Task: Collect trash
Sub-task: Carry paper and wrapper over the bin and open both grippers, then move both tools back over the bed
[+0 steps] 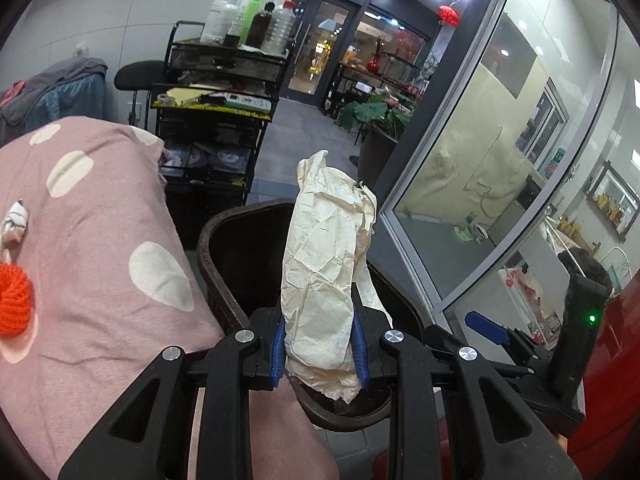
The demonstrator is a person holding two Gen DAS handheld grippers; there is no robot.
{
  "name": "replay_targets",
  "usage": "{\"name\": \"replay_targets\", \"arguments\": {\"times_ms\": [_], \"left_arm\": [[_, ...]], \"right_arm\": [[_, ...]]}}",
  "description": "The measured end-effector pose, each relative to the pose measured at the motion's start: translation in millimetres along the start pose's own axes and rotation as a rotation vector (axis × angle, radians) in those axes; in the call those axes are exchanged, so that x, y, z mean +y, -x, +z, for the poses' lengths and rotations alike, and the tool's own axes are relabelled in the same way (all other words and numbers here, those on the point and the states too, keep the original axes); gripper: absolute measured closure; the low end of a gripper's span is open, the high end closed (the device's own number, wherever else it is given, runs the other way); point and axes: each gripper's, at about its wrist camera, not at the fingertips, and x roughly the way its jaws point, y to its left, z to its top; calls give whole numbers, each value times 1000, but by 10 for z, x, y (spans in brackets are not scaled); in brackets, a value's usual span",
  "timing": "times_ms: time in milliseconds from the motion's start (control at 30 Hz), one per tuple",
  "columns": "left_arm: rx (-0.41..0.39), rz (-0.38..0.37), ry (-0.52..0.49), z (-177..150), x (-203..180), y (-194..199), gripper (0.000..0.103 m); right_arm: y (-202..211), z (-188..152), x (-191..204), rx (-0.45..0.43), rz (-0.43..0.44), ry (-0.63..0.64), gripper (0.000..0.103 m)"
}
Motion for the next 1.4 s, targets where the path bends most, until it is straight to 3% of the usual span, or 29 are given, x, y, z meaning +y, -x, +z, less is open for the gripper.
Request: {"name": "replay_targets", "arguments": {"times_ms": [300, 400, 467, 533, 667, 1067, 1400], "left_arm": [[65, 6, 0, 59, -78, -334, 77], [83, 19, -1, 67, -89, -419, 59], [84, 5, 10, 71, -96, -448, 36], [74, 5, 14, 65, -102, -432, 25], [57, 9, 1, 46, -100, -368, 16], [-43, -5, -6, 62, -68, 30, 7], [-172, 57, -10, -41, 118, 674, 6]], "right_arm": [[131, 10, -173, -18, -15, -45, 14], [161, 33, -211, -25, -23, -52, 14], [172, 43, -230, -30, -28, -62, 13], [174, 50, -259, -30, -27, -75, 13], [174, 51, -265, -30, -30, -84, 12], [157, 96, -203, -47, -6, -117, 9], [180, 148, 267, -72, 84, -27, 9]]}}
